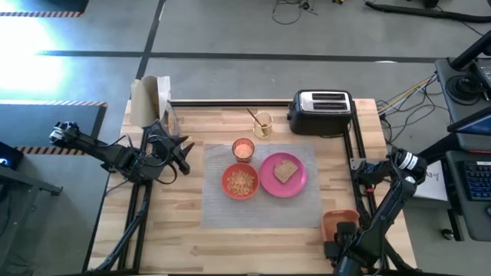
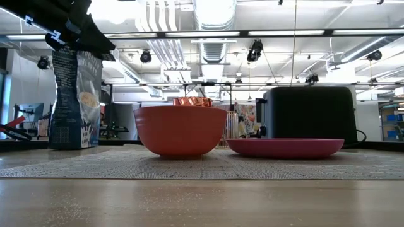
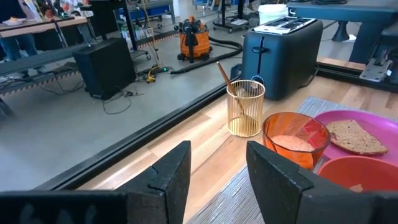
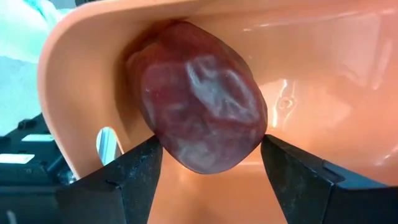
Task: Arrange a breakfast setting
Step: Put the red apple on the gray tablemat to the top right of the orange bowl
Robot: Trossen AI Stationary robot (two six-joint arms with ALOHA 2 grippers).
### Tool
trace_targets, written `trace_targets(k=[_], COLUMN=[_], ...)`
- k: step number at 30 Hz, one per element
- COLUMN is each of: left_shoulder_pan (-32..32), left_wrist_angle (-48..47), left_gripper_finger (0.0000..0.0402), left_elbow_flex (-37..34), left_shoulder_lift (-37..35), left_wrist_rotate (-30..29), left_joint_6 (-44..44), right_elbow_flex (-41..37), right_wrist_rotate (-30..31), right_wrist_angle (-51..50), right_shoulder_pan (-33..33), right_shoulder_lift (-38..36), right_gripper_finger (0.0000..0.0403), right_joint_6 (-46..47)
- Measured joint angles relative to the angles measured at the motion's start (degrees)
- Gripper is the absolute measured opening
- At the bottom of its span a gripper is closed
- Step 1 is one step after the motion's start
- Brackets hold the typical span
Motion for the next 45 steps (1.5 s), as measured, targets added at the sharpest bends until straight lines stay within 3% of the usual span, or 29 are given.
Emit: trace_targets(k=[11, 22, 30, 37, 41, 45], left_shoulder_pan=[0.00, 0.00, 0.00, 0.00, 0.00, -0.02], left_wrist_angle=[-0.10, -0.08, -0.04, -0.02, -0.04, -0.06], left_gripper_finger=[0.0139, 0.0139, 0.0139, 0.0139, 0.0139, 0.0139], left_elbow_flex=[0.00, 0.00, 0.00, 0.00, 0.00, 0.00], left_shoulder_lift=[0.00, 0.00, 0.02, 0.02, 0.02, 0.02], left_wrist_rotate=[0.00, -0.02, -0.01, -0.02, -0.01, -0.02], left_joint_6=[0.02, 0.04, 0.04, 0.03, 0.02, 0.02], right_elbow_flex=[-0.07, 0.18, 3.07, 4.26, 4.21, 4.02], right_wrist_rotate=[1.70, 1.03, 1.37, 1.69, 5.71, 7.31], right_wrist_angle=[0.06, -0.13, -0.23, -1.02, -4.75, -5.45], right_shoulder_pan=[-0.03, -0.04, -0.10, -0.08, -0.15, -0.59], right_shoulder_lift=[-0.02, -0.02, -1.83, -5.18, -5.38, -5.04], right_gripper_finger=[0.0249, 0.0133, 0.0118, 0.0070, 0.0051, 0.0058], right_joint_6=[-2.72, -2.82, 2.17, 6.53, 12.25, 16.73])
